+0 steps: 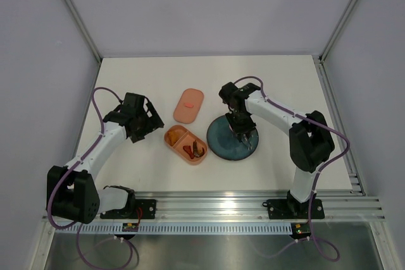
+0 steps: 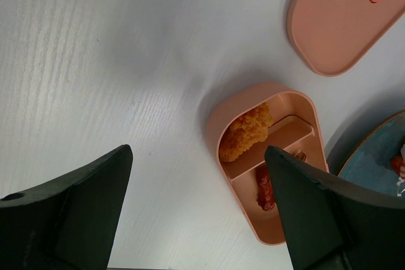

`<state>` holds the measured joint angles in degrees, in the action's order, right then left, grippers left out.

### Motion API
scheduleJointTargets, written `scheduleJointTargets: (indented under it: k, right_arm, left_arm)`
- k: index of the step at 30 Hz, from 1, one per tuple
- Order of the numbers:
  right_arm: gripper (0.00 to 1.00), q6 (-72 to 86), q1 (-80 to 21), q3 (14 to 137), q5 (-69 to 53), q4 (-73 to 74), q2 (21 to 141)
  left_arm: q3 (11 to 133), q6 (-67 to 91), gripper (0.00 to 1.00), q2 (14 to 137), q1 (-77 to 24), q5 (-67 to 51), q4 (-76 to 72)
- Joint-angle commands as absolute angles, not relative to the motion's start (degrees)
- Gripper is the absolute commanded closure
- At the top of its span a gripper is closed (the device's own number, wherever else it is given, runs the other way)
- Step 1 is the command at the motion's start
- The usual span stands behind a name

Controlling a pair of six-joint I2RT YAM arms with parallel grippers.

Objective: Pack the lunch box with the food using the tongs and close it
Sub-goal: Pick up the fake food from the plate.

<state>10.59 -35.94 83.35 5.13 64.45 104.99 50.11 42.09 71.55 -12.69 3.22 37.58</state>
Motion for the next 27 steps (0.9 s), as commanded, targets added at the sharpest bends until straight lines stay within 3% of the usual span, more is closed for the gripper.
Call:
scheduleJointTargets:
  k: [1, 6, 17, 27]
  right_arm:
    - [0.61, 9.1, -35.5, 85.7, 5.7, 65.2, 105.6]
    - [0.65, 9.1, -35.4, 86.0, 5.6, 64.9, 106.8]
    - [0.98, 11.0, -35.5, 89.8, 5.4, 66.7, 103.1]
    - [1.00, 12.3, -35.8, 88.4, 3.7, 66.2, 100.0]
  left_arm:
    - [49.8, 42.6, 0.10, 70.0, -12.8, 3.7, 36.0]
    - [49.4, 42.7, 0.10, 69.5, -12.8, 3.9, 36.2]
    - [49.0, 42.7, 0.10, 69.7, -12.8, 3.9, 35.8]
    - [49.3, 42.6, 0.10, 70.3, -12.8, 3.9, 35.5]
